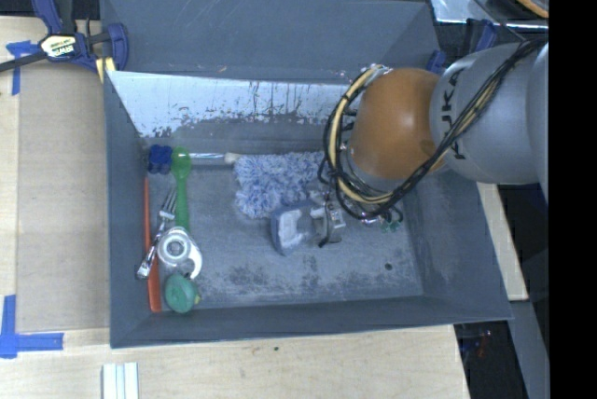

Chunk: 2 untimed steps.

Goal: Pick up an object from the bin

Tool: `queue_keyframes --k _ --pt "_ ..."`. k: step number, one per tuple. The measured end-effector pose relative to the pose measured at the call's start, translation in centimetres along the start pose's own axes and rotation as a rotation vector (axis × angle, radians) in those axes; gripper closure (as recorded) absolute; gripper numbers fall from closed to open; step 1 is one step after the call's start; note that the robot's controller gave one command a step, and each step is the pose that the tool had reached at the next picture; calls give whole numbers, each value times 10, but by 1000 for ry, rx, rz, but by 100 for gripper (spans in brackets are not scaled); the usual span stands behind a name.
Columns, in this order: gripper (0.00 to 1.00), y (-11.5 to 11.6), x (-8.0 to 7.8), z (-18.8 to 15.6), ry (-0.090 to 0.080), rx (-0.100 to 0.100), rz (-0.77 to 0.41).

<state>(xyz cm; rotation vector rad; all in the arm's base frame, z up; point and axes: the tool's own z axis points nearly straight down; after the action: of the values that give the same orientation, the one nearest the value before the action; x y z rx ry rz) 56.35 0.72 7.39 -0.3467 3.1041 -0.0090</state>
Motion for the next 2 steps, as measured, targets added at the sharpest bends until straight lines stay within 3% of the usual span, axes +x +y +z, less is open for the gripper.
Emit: queue_keyframes --k 1,2 --pt "100 61 4 0 -8 2 -156" --pt "100 15 -13 -22 -6 3 -43"
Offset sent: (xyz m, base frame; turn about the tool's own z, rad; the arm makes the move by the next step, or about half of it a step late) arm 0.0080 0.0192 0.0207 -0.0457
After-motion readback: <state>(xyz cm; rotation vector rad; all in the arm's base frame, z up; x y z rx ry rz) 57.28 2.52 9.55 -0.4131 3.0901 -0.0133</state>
